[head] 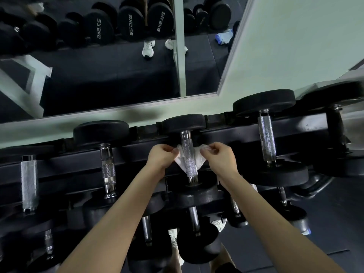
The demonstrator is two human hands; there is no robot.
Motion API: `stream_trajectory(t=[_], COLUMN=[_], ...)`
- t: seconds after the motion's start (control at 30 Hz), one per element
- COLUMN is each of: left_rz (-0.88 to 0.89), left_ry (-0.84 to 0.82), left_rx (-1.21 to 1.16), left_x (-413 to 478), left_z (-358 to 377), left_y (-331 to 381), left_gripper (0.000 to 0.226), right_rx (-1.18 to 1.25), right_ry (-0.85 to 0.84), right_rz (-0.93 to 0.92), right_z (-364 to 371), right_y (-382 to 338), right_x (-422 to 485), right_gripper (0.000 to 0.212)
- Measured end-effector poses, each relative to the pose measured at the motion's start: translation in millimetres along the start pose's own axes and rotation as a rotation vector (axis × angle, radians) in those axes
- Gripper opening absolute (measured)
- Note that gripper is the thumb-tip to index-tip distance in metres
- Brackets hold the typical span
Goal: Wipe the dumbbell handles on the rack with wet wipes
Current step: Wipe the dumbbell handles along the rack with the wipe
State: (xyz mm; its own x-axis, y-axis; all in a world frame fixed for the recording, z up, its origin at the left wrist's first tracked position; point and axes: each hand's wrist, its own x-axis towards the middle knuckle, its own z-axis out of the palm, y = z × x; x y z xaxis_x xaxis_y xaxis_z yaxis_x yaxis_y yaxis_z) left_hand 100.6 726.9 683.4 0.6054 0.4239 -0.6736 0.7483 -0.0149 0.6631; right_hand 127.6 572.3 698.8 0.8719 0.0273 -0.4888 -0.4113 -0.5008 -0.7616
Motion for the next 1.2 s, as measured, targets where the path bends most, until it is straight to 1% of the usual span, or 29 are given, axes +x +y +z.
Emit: stream_trajectory(t=[0.03, 0.1, 0.2, 0.23, 0.3, 0.4, 0.47, 0.53, 0.6, 0.7, 0.73, 0.8, 0.9, 0.93, 1.0, 1.07, 1.13, 1.2], left_rz=[-0.003, -0.059, -0.16, -0.167, -0.16, -0.122, -0.096, -0.107, -0.143, -0.228, -0.235, -0.216, -0.133, -0.123, -0.142, -0.168, -0.187, -0.178], left_ry=[-0.002, -0.044, -0.121, -0.114, -0.083, -0.101, -0.125, -0.121, -0.076, -0.026, -0.019, 0.003, -0.004, -0.016, -0.036, -0.031, 0.011, 0.039], left_rx=[-0.049, -0.179, -0.472, -0.569, -0.656, -0.655, -0.649, -0.642, -0.645, -0.67, -0.7, -0.719, -0.667, -0.629, -0.547, -0.53, -0.581, -0.658], left_x=[-1.1, -0.5, 1.9, 1.7, -2.4, -12.8, -17.8, -17.0, -15.3, -14.3, -13.4, -11.9, -9.3, -10.0, -10.8, -7.3, -7.7, -12.4], left_z=[-1.4, -4.3, -2.7, -0.5, 4.0, 9.4, 11.6, 12.2, 12.4, 16.3, 18.0, 20.8, 23.1, 23.1, 22.7, 24.5, 28.4, 32.4], left_y=[2.4, 7.1, 18.0, 21.7, 24.8, 14.2, 5.5, 1.1, 4.3, 12.4, 14.0, 17.3, 18.1, 18.5, 19.2, 18.3, 19.0, 19.2], left_gripper=[0.008, 0.017, 0.019, 0.019, 0.016, 0.02, 0.024, 0.026, 0.02, 0.009, 0.006, 0.009, 0.021, 0.018, 0.012, 0.014, 0.016, 0.022], right_rx=[0.032, 0.083, 0.216, 0.276, 0.331, 0.348, 0.412, 0.477, 0.52, 0.596, 0.613, 0.6, 0.548, 0.524, 0.49, 0.502, 0.534, 0.52], right_ry=[-0.024, -0.052, 0.013, 0.036, 0.069, 0.011, -0.068, -0.059, -0.007, 0.019, 0.001, -0.055, -0.141, -0.173, -0.211, -0.189, -0.139, -0.121], right_rz=[0.015, 0.054, 0.099, 0.114, 0.112, 0.05, 0.072, 0.11, 0.151, 0.206, 0.227, 0.27, 0.279, 0.265, 0.238, 0.232, 0.249, 0.228], right_z=[3.1, 11.9, 23.5, 26.0, 28.3, 26.9, 24.1, 22.8, 23.1, 26.1, 27.5, 29.6, 29.5, 27.9, 24.8, 25.4, 28.1, 29.4], right_y=[-2.8, -8.8, -16.5, -19.1, -21.7, -18.1, -15.5, -13.8, -17.4, -20.2, -19.3, -17.6, -16.0, -17.5, -21.3, -24.5, -27.6, -27.0], right_x=[4.3, 14.6, 35.0, 39.8, 39.4, 15.5, 1.6, 3.7, 11.6, 19.0, 21.1, 25.9, 31.6, 31.2, 29.7, 29.3, 29.3, 26.8], right_gripper=[0.016, 0.015, 0.021, 0.02, 0.018, 0.026, 0.037, 0.04, 0.032, 0.006, 0.012, 0.021, 0.03, 0.03, 0.026, 0.015, 0.006, 0.008])
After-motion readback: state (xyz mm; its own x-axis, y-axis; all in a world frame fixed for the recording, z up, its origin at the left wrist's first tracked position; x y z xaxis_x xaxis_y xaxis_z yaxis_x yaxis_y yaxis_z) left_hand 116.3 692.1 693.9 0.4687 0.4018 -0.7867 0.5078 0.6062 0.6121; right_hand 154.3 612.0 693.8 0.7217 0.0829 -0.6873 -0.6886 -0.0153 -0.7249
